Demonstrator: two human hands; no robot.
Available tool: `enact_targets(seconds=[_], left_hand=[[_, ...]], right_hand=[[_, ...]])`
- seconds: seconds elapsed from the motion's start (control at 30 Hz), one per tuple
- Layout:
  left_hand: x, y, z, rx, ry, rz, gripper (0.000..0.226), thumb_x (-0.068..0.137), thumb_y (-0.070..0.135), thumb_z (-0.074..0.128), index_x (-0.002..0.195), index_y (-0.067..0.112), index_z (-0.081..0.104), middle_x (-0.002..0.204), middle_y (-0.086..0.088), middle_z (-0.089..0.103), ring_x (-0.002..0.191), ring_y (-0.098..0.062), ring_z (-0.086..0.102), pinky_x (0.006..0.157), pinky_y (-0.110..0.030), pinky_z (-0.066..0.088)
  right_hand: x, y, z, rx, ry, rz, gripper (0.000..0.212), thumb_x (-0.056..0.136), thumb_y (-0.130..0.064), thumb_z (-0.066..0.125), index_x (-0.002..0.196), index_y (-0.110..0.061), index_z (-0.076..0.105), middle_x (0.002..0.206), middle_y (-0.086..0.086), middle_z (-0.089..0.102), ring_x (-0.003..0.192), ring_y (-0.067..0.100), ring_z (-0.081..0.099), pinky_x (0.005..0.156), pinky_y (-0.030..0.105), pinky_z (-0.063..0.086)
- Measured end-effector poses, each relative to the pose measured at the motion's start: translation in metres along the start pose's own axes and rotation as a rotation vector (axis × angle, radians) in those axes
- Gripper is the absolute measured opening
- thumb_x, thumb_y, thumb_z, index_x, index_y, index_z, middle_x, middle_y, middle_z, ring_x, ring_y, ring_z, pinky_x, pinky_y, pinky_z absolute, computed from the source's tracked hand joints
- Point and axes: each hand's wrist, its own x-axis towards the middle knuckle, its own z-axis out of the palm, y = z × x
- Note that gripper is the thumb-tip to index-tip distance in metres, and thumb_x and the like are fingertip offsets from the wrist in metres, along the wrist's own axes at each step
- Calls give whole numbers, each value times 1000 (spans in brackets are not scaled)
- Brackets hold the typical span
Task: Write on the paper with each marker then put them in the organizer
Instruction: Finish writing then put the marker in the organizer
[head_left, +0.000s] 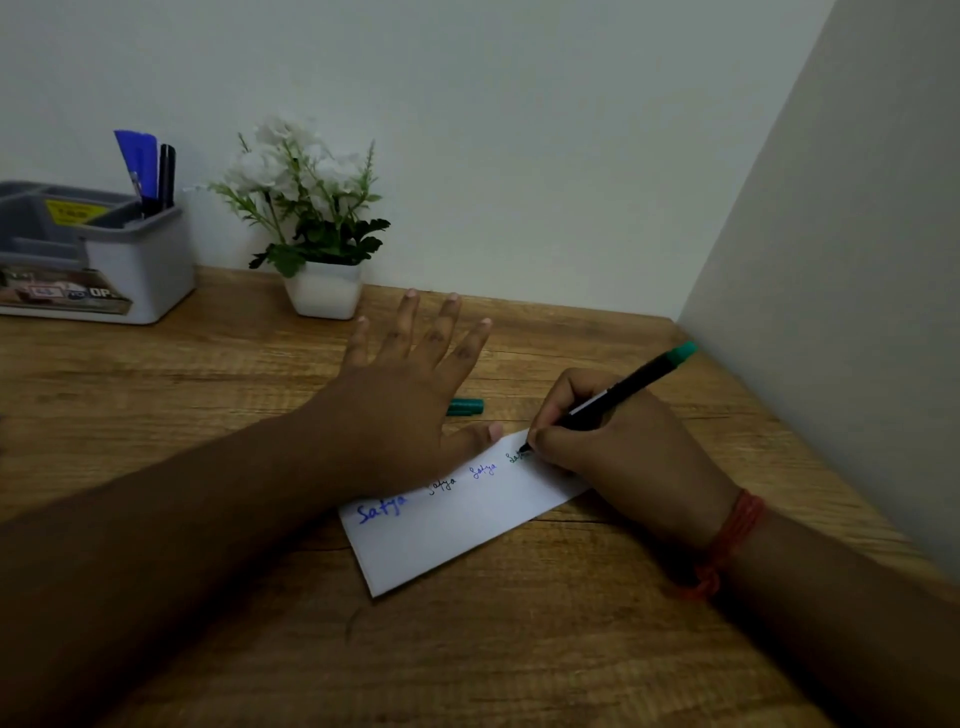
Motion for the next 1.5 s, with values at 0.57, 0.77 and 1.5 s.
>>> enact_targets(seconds=[0.57,0.77,1.5], left_hand=[[6,-21,-16,-149,24,9,91,72,81,7,153,42,11,164,13,-3,148,-12,-18,119,-51,-11],[3,-21,-21,-213,69,125,41,81,61,43,108,37,63,132,15,53,134,-8,37,118,-53,10],[0,-1,-26,-361,361,284,13,88,32,56,101,34,57,94,20,60,91,-1,57,117,-50,21]], right_hand=[[7,8,-16,534,193,-51,13,89,-2,66,79,-10,66,75,9,67,70,20,62,71,35,53],[9,11,-19,487,225,-60,17,88,-6,70,78,-20,67,76,5,72,75,24,68,81,47,57],[6,14,-14,650,-24,-154,18,83,-10,62,92,-12,77,97,15,76,98,30,74,93,43,56]])
